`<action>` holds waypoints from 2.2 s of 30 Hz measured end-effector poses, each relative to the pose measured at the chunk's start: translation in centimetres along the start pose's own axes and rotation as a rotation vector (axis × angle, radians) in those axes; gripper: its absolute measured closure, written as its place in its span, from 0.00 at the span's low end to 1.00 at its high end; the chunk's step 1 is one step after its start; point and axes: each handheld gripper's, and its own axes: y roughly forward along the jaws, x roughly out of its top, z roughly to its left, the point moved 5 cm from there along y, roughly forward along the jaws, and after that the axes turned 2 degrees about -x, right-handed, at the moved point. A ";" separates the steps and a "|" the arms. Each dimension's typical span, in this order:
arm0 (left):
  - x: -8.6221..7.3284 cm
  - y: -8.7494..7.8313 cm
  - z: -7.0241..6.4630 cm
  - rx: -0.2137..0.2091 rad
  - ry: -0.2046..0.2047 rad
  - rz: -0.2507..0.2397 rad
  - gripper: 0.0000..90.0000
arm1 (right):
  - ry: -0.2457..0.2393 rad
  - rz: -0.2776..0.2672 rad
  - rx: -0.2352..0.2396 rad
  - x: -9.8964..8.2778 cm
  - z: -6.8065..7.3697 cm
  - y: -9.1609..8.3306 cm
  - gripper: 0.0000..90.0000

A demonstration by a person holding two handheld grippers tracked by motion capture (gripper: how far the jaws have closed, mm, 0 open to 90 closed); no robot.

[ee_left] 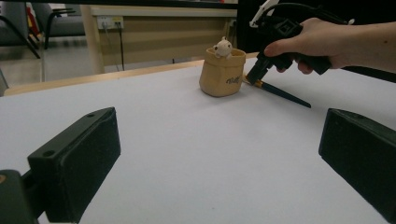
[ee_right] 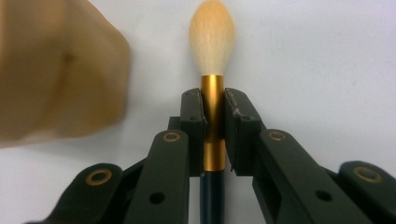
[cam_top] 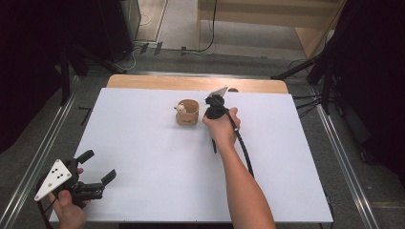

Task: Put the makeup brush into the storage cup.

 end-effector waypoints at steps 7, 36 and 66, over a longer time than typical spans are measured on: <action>0.0 0.0 -0.1 0.000 0.004 0.001 0.00 | 0.033 -0.114 0.040 0.8 -0.6 -1.9 0.90; -0.1 0.1 0.0 -0.003 0.006 0.009 0.00 | -0.120 -0.794 0.105 3.0 0.9 -10.0 0.90; -0.1 0.1 0.0 -0.003 0.003 0.009 0.00 | -0.169 -1.074 0.243 3.4 2.8 -13.0 0.90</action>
